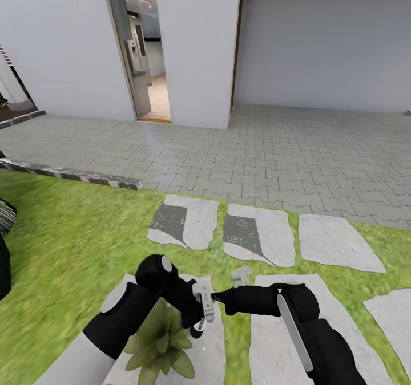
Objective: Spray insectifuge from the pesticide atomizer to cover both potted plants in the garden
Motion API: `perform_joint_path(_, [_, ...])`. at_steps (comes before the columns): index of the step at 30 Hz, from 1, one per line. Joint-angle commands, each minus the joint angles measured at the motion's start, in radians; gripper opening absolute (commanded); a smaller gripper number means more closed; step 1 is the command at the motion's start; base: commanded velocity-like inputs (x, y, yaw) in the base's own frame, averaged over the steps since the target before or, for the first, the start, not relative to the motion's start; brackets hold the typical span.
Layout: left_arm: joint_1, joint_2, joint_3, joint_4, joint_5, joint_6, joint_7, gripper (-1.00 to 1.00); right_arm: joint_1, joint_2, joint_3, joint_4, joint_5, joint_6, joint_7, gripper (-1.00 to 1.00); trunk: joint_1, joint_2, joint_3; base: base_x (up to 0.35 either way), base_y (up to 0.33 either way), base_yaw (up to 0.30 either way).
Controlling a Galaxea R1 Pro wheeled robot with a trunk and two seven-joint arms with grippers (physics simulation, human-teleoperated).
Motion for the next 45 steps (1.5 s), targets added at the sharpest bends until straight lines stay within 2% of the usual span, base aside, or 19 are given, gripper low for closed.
perform_joint_path(1, [-0.001,-0.003,-0.007,-0.001,-0.009,0.009,-0.007,-1.00,0.000,0.000,0.000,0.000,-0.008,0.008,-0.004,-1.00,0.000,-0.001,-0.001,0.000,0.000,0.000])
perform_joint_path(7, [-0.002,-0.013,-0.033,-0.001,-0.009,0.010,-0.008,-1.00,0.000,0.000,-0.001,0.000,-0.008,0.007,-0.004,-1.00,0.000,-0.001,-0.001,0.000,0.000,0.000])
perform_joint_path(24, [-0.030,-0.012,-0.033,0.003,-0.008,0.010,-0.003,-1.00,-0.001,0.001,-0.001,0.000,-0.008,0.007,-0.004,-1.00,0.000,-0.001,-0.001,0.000,0.000,0.000])
perform_joint_path(45, [-0.031,-0.009,-0.033,0.003,-0.007,0.009,-0.008,-1.00,0.000,-0.004,-0.002,0.000,-0.008,0.007,-0.004,-1.00,0.000,-0.001,-0.001,0.000,0.000,0.000])
